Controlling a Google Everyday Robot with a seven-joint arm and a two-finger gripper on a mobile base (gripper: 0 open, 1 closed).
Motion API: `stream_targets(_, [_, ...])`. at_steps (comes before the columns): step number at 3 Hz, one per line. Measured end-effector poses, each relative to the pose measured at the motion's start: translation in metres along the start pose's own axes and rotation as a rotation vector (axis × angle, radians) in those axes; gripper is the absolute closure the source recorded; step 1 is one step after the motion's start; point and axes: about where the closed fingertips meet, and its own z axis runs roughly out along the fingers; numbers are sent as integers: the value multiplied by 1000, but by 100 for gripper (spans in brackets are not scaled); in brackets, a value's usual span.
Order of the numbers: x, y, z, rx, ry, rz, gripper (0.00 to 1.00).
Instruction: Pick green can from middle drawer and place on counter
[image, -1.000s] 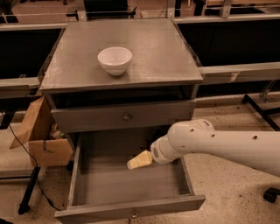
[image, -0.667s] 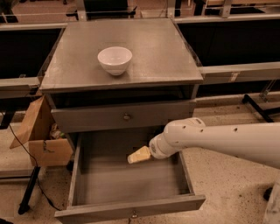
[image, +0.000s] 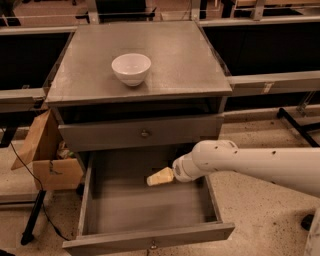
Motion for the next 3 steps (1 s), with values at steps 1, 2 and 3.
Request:
stream_targets(1, [-12,-16,31,-81,-75,16,0])
stream_targets(2, [-19,-40,67,-169,-111,74,0])
stream_targets(3, [-20,-60,103,-234,-119,152,0])
